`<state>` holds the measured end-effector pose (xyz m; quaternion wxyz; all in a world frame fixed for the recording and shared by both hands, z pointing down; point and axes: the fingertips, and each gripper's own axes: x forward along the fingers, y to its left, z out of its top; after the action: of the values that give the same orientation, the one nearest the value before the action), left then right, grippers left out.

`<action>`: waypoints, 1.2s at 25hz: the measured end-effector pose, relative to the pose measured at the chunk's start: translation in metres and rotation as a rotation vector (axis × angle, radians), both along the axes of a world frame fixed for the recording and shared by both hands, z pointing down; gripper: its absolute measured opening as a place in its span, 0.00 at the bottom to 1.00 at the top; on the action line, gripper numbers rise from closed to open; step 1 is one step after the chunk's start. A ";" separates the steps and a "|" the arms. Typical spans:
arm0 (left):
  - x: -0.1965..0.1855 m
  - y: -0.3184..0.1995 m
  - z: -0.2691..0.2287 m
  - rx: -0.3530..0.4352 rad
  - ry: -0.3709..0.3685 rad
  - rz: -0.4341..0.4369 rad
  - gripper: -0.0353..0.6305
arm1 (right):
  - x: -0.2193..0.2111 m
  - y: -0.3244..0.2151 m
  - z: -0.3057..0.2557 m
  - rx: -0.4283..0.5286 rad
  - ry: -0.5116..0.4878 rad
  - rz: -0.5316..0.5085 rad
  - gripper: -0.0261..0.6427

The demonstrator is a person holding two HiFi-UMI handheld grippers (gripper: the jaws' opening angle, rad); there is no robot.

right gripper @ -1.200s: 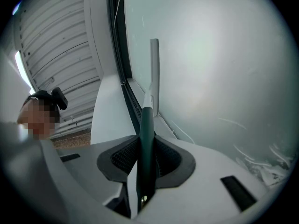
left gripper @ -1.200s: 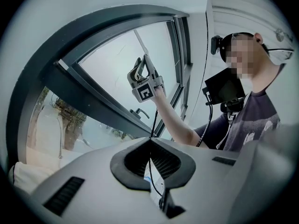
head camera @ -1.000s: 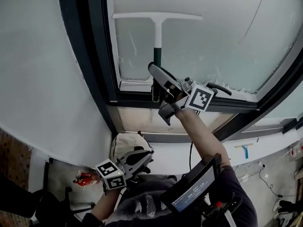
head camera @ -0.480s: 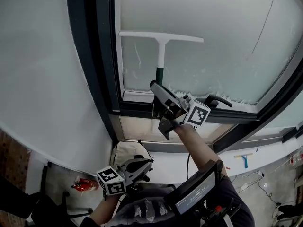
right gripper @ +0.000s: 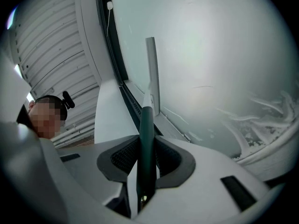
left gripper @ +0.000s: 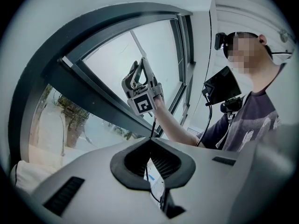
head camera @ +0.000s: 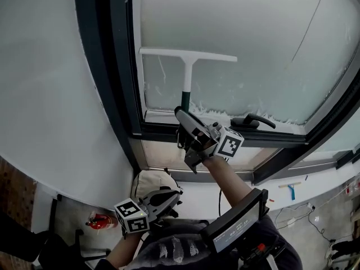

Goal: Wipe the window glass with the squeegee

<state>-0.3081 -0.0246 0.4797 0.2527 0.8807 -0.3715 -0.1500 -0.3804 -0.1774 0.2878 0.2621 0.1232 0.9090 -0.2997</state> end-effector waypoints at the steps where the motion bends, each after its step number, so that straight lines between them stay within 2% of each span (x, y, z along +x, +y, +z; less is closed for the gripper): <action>1: 0.000 0.000 0.001 -0.002 0.000 0.000 0.06 | 0.000 0.000 0.003 -0.002 0.000 -0.002 0.18; 21: -0.002 -0.008 0.008 -0.022 0.008 0.010 0.06 | 0.002 0.003 0.041 -0.058 0.012 -0.035 0.18; 30: 0.002 -0.008 0.007 -0.019 0.011 0.021 0.06 | 0.007 0.004 0.042 -0.053 0.038 -0.032 0.18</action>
<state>-0.3057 -0.0331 0.4868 0.2649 0.8811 -0.3623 -0.1487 -0.3738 -0.1732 0.3301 0.2432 0.1250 0.9035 -0.3301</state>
